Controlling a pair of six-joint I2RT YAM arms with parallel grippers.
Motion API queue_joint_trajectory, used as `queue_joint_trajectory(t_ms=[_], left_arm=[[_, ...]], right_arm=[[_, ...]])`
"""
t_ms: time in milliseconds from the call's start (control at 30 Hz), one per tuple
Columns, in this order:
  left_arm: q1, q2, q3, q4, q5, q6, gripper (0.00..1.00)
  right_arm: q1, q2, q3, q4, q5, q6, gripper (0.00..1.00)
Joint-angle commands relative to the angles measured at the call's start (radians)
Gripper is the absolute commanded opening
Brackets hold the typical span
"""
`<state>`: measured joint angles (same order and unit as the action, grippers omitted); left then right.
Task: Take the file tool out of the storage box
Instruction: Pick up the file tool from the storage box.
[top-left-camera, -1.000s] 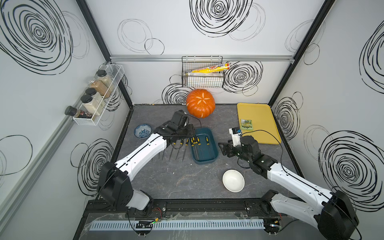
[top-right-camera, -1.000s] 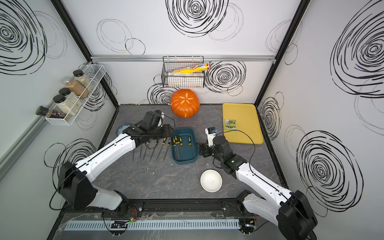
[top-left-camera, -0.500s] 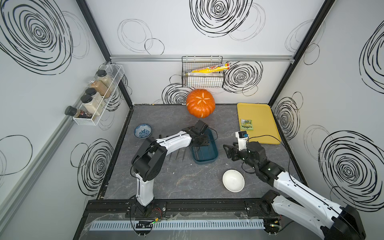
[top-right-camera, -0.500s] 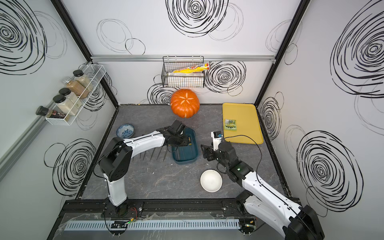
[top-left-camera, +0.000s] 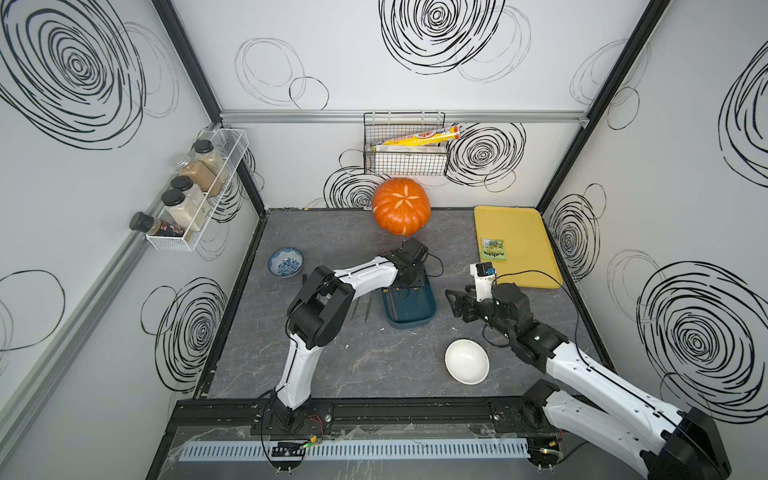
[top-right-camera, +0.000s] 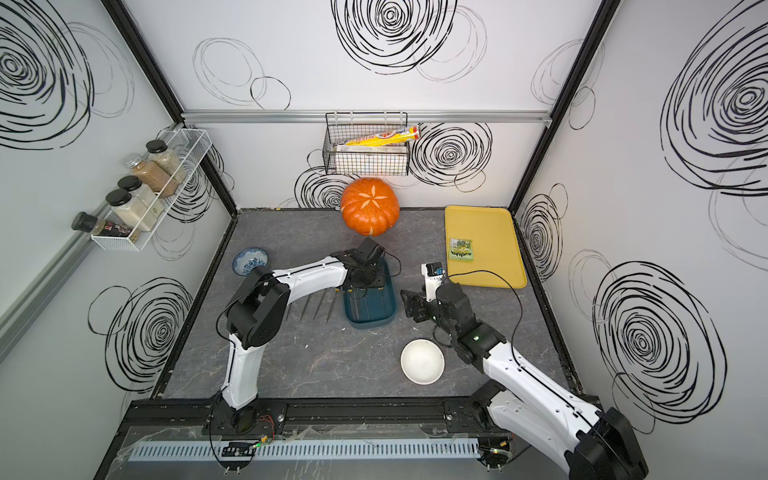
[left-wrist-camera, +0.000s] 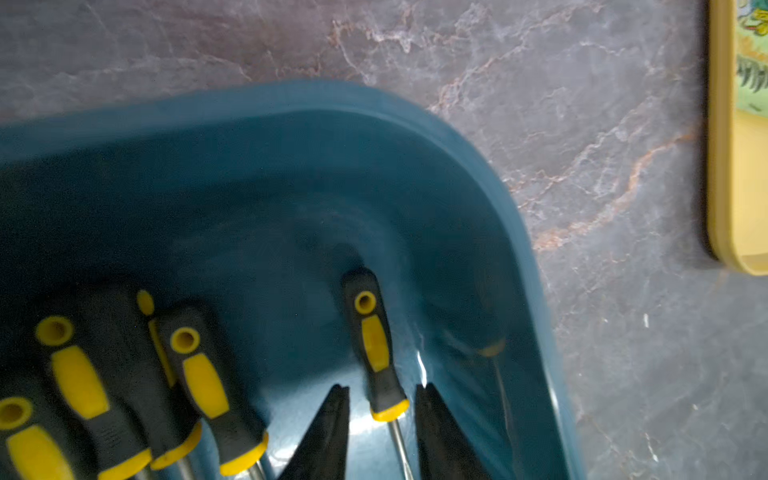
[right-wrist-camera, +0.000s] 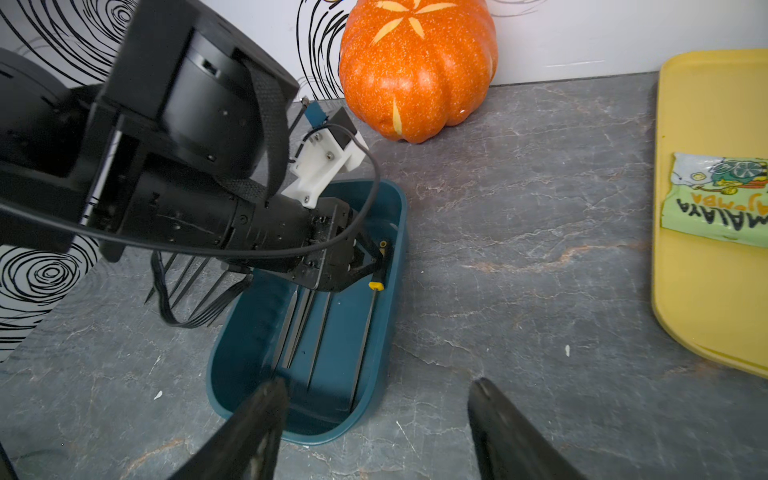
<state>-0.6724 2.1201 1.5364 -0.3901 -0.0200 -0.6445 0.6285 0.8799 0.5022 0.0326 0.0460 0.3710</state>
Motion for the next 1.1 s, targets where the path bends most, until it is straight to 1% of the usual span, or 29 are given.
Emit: queue_joint_trajectory(t_ms=[0,133,333,367,467,533,600,633,733,767,833,900,1000,1067], left_arm=[[-0.007,0.038,0.03,-0.029,-0.02,0.014,0.31],[-0.007,0.072,0.044,-0.026,-0.012,0.017,0.34],[-0.009,0.115,0.081,-0.061,-0.041,0.026,0.33],[-0.011,0.119,0.08,-0.068,-0.051,0.024,0.31],[-0.01,0.121,0.063,-0.065,-0.058,0.018,0.13],[-0.006,0.12,0.053,-0.059,-0.042,0.02,0.01],[-0.002,0.104,0.045,-0.05,-0.031,0.027,0.0],[-0.003,0.083,0.032,-0.038,-0.039,0.028,0.0],[0.012,-0.008,-0.002,0.016,-0.001,0.05,0.0],[0.019,-0.055,-0.028,0.063,0.03,0.067,0.0],[0.034,-0.162,-0.088,0.143,0.057,0.067,0.0],[0.047,-0.257,-0.138,0.226,0.117,0.083,0.0],[0.071,-0.371,-0.192,0.313,0.224,0.091,0.0],[0.086,-0.453,-0.256,0.401,0.3,0.07,0.0]], right_arm=[[-0.004,-0.004,-0.012,0.032,-0.011,0.008,0.75],[-0.004,-0.005,-0.013,0.032,-0.011,0.008,0.75],[-0.004,0.002,-0.014,0.04,-0.023,0.011,0.76],[-0.004,0.003,-0.013,0.037,-0.023,0.01,0.76],[-0.004,-0.003,-0.015,0.039,-0.02,0.012,0.76],[-0.004,-0.008,-0.016,0.038,-0.016,0.012,0.76],[-0.004,-0.016,-0.018,0.037,-0.01,0.011,0.76],[-0.004,-0.022,-0.018,0.036,-0.005,0.009,0.76],[-0.004,-0.049,-0.021,0.033,0.002,0.006,0.76],[-0.004,-0.06,-0.022,0.032,0.002,0.004,0.76],[-0.004,-0.08,-0.023,0.03,-0.004,0.001,0.76],[-0.004,-0.099,-0.022,0.032,-0.019,-0.004,0.76],[-0.004,-0.116,-0.025,0.055,-0.097,-0.012,0.77],[-0.004,-0.115,-0.025,0.082,-0.174,-0.016,0.8]])
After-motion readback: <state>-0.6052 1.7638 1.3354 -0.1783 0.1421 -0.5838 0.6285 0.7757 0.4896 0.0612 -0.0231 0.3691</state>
